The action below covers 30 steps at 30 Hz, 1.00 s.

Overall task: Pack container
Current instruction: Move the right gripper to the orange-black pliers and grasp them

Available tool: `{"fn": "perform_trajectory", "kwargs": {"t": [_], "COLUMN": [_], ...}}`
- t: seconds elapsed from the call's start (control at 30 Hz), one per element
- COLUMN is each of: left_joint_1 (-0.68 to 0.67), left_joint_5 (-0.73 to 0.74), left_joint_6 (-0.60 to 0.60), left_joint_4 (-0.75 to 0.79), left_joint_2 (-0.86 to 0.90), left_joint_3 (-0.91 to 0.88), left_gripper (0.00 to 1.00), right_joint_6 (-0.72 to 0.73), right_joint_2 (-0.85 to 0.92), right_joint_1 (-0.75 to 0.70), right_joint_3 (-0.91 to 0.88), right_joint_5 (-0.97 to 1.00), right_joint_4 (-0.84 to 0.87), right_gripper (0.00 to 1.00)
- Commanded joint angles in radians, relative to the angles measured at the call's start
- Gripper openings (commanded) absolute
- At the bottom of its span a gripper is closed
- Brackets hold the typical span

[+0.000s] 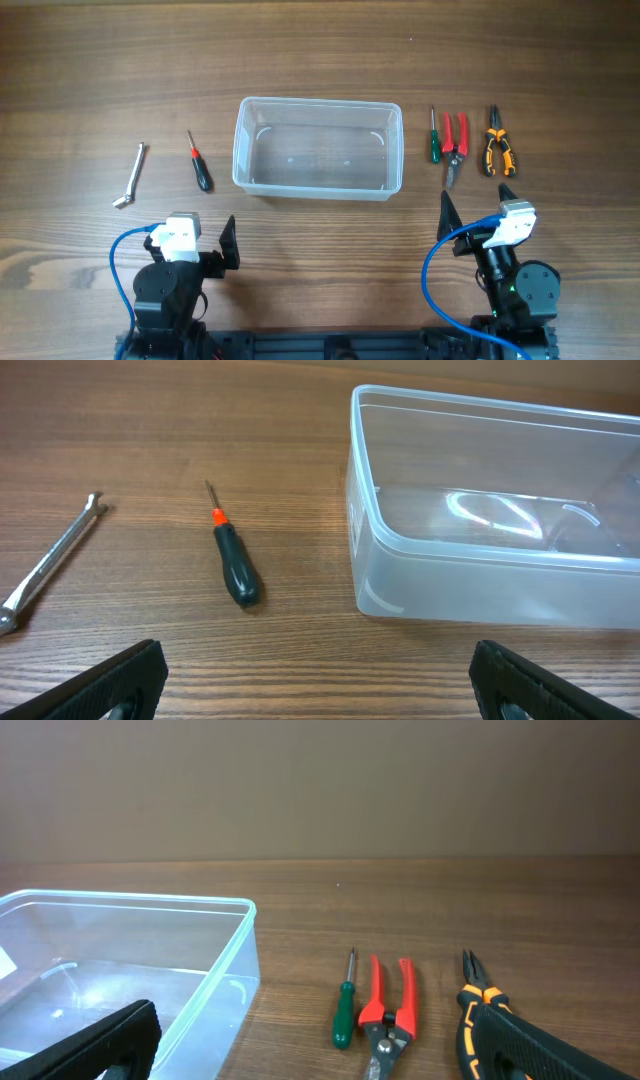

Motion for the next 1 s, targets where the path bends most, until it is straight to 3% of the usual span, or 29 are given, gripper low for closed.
{"fn": "perform_trajectory", "kwargs": {"t": [0.0,0.37,0.47,0.57,0.73,0.83,0.9,0.97], "left_joint_1": [0.001,0.001,0.001,0.001,0.002,0.002,0.014,0.034], "left_joint_5": [-0.006,-0.002,0.011,0.015,-0.073,-0.121,-0.142,-0.141], "left_joint_6": [0.012,0.009,-0.171,-0.198,-0.186,-0.043,-0.032,-0.032], "left_joint_4": [0.000,0.005,0.098,0.140,0.150,0.147,0.074,0.052], "left_joint_2": [-0.007,-0.007,-0.007,0.006,0.308,0.665,0.933,1.060], "left_joint_3": [-0.005,-0.005,-0.004,0.052,0.280,0.533,0.780,0.889], "left_gripper": [1.00,1.00,1.00,1.00,1.00,1.00,1.00,1.00], "right_joint_6": [0.018,0.019,0.021,0.082,0.066,0.074,0.071,0.072], "right_joint_2": [0.010,0.010,0.011,0.071,0.507,0.867,1.116,1.215], "right_joint_1": [-0.003,-0.003,-0.003,-0.003,-0.003,-0.003,-0.004,-0.004], "right_joint_3": [0.000,0.000,0.008,0.056,0.333,0.653,0.936,1.067], "right_joint_5": [-0.004,-0.006,-0.189,-0.208,-0.131,-0.147,-0.208,-0.270], "right_joint_4": [0.003,0.003,0.024,0.023,0.012,-0.094,-0.209,-0.270], "right_gripper": [1.00,1.00,1.00,1.00,1.00,1.00,1.00,1.00]}}
